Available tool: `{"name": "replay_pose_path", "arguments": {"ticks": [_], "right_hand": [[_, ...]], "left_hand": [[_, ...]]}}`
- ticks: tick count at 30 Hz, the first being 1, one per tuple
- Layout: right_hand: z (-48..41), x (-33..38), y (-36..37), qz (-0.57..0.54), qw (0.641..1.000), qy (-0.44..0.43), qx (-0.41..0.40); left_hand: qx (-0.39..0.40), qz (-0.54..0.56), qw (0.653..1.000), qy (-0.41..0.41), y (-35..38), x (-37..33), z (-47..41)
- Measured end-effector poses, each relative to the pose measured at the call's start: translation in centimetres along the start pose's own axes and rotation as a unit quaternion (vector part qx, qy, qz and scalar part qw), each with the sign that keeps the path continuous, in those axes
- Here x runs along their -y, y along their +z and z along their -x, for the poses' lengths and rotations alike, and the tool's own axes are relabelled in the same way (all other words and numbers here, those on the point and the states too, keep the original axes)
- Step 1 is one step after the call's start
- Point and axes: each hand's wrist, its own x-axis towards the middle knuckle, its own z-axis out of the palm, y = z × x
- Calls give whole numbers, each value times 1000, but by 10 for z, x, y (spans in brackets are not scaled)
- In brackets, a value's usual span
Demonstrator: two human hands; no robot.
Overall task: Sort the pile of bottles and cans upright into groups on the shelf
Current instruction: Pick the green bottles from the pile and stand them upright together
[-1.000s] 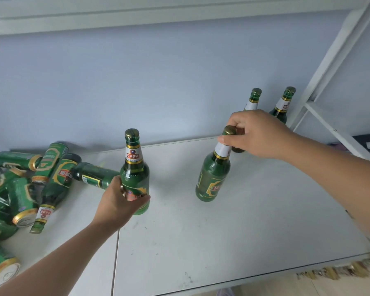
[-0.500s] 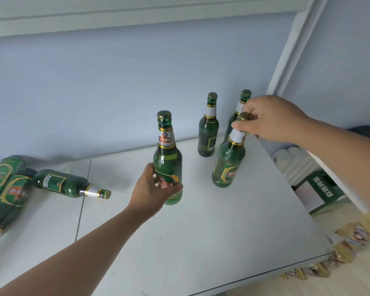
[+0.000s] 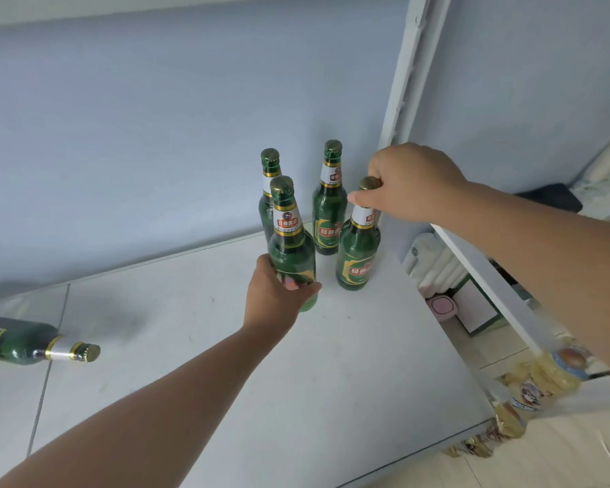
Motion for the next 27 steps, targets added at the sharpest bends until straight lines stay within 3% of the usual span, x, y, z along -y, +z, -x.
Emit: {"name": "replay_pose_path", "arguments": {"ticks": [17, 27], "right_hand": [[-6, 7, 6, -46, 999, -7, 18], [2, 5, 16, -51, 998, 8, 21]], "left_hand": [[-55, -37, 998, -23, 27, 32, -20], [-10, -42, 999, -7, 20, 37, -20]]}}
